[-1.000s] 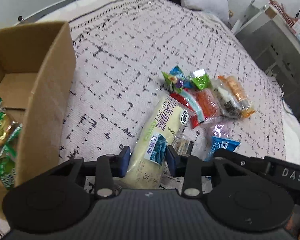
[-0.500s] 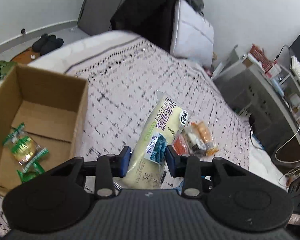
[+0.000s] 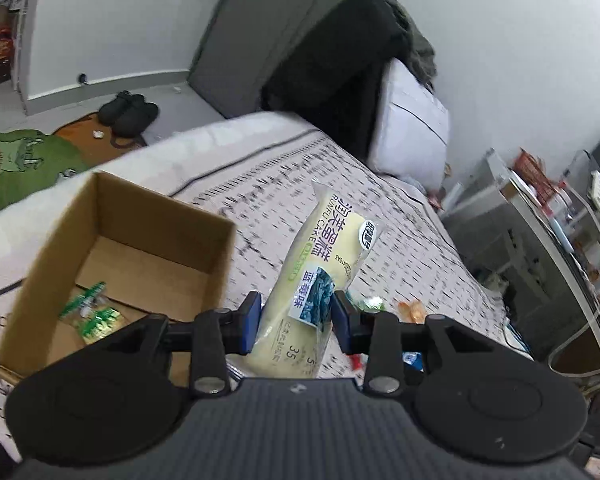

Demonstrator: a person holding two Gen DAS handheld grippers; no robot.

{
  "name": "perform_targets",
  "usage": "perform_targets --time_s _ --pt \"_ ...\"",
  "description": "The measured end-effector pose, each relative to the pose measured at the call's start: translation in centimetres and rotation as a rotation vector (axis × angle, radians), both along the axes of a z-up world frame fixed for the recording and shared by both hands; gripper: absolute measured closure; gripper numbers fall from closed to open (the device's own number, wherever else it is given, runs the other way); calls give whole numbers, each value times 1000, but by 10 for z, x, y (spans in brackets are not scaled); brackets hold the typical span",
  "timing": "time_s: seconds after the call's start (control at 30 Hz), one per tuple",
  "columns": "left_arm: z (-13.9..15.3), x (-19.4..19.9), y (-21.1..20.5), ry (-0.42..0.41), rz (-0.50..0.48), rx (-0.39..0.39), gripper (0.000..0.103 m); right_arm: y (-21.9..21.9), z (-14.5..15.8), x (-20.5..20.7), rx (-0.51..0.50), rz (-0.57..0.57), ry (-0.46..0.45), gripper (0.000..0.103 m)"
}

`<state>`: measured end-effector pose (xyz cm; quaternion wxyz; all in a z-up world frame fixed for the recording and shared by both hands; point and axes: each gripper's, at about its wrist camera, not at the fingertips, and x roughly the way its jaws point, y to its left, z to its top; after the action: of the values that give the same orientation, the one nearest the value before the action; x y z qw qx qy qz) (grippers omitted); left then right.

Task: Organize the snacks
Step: 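Carry cake bar and blue bag into the box and open both tools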

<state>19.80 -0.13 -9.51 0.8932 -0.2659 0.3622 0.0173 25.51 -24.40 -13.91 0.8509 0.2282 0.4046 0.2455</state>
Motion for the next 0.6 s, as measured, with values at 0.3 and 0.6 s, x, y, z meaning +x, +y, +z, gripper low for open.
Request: perform_targets --time_s 0.3,0.6 --pt "-4 -2 31 29 110 49 66 42 0 6 18 59 -4 72" --pt "-14 -3 62 89 178 42 66 88 -6 12 -1 108 4 72"
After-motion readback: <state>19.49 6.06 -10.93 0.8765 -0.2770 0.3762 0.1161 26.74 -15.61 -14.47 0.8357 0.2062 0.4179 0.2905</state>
